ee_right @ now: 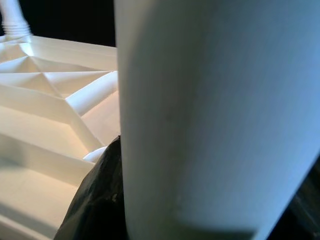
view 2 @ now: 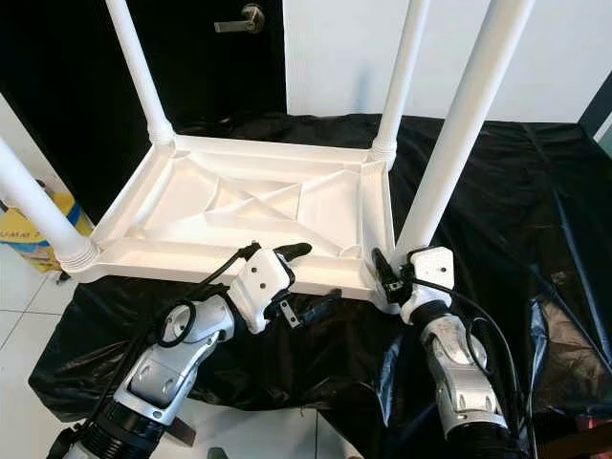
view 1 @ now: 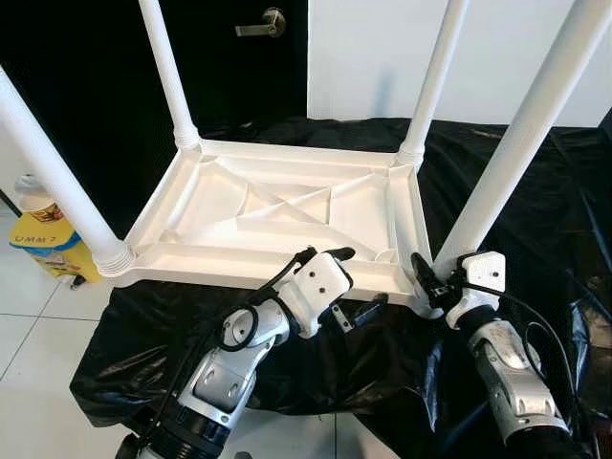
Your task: Building children table
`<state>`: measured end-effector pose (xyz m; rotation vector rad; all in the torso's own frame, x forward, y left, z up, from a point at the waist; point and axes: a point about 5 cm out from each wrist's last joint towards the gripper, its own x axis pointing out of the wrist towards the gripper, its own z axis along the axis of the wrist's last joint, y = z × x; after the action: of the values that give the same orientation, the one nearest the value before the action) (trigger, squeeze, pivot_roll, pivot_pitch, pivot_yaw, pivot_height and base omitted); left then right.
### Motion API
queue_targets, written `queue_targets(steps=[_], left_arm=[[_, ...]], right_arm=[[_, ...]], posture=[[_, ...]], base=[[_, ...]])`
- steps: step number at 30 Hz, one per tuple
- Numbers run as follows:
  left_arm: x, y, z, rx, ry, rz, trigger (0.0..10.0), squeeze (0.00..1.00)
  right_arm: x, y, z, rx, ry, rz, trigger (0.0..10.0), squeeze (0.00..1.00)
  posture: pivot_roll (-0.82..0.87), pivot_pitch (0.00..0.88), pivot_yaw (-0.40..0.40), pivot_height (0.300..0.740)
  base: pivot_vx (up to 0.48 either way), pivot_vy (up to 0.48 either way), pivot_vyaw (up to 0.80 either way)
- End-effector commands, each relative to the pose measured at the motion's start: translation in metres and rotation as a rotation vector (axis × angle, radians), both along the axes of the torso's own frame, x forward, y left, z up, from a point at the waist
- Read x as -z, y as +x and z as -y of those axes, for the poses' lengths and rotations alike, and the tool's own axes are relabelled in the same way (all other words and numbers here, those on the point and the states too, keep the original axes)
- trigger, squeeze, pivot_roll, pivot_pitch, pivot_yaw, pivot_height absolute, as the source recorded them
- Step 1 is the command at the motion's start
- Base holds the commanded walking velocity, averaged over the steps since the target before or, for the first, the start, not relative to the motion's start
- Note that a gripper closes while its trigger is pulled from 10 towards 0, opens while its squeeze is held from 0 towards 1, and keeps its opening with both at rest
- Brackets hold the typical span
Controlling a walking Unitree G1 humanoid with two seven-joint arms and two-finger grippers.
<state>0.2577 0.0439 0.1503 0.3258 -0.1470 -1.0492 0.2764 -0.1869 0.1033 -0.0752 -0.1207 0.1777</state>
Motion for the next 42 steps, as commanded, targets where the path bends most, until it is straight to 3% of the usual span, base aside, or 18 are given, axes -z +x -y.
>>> queue_targets(steps=[1, 17, 42], left_arm=[[0.001, 0.0, -0.002, -0.043, -0.005, 0.014, 10.0, 0.0], [0.001, -0.002, 0.001, -0.038, -0.015, 0.015, 10.0, 0.0], [0.0, -0.002, 0.001, -0.04, -0.02, 0.025, 10.0, 0.0]], right_arm=[[0.018, -0.007, 0.007, 0.062, -0.031, -0.092, 10.0, 0.0], [0.023, -0.013, -0.015, 0.316, 0.077, -0.112, 10.0, 0.0], [0.016, -0.011, -0.024, 0.334, 0.093, -0.088, 10.0, 0.0]], posture=[[-0.03, 0.039, -0.029, 0.74], [-0.03, 0.04, -0.035, 0.74], [-0.03, 0.035, -0.037, 0.74]], base=[[0.0, 0.0, 0.0], [0.0, 0.0, 0.0], [0.0, 0.0, 0.0]])
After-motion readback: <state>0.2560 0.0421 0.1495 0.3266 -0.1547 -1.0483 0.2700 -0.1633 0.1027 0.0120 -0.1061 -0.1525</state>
